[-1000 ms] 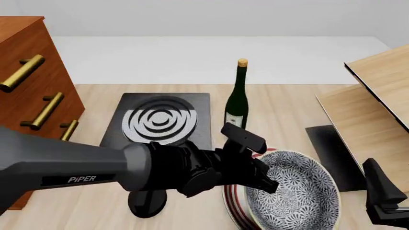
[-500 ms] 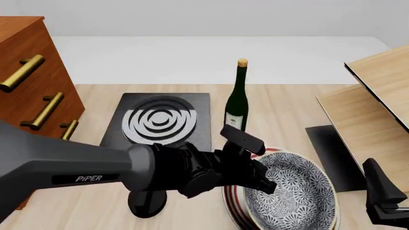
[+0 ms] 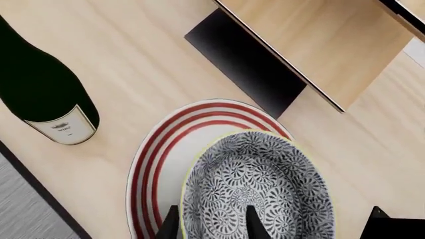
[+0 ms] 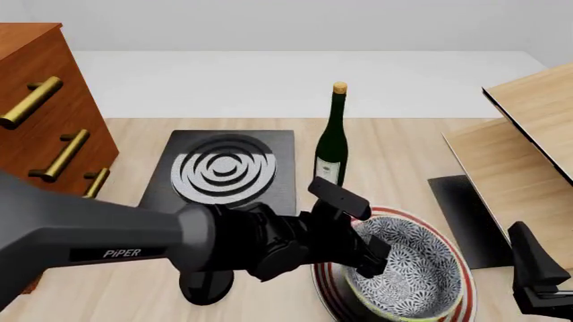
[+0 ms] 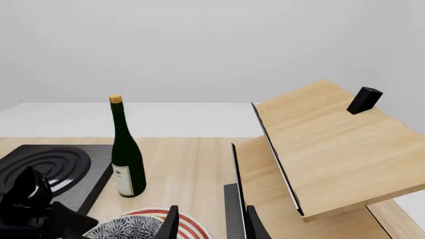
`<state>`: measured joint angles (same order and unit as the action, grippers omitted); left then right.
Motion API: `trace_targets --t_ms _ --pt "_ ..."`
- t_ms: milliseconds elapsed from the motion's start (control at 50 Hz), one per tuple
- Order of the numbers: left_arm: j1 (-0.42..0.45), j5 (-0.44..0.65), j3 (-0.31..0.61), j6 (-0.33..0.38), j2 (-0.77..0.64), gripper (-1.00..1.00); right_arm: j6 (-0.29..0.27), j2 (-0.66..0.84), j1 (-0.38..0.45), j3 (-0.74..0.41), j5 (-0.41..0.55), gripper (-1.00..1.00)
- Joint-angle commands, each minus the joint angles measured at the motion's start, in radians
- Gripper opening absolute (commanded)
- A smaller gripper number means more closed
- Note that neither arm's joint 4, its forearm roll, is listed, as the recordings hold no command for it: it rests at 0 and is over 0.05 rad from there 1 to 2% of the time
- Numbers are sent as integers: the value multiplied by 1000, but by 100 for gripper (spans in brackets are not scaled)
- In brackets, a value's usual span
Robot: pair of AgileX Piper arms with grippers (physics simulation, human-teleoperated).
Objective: Pick up the akita bowl and put it on the plate.
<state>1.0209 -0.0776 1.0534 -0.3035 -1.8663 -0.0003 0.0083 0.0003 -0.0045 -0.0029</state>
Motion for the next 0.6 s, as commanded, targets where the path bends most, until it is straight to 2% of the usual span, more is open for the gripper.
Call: trace_targets --t_ms 20,220,360,600 --pt "9 -13 -14 3 18 100 0 0 0 0 0 100" --pt "-7 -9 -5 8 41 100 0 0 0 0 0 100" --pt "-31 25 12 53 105 100 0 0 0 0 0 100" --pt "-57 58 24 81 176 100 0 0 0 0 0 100"
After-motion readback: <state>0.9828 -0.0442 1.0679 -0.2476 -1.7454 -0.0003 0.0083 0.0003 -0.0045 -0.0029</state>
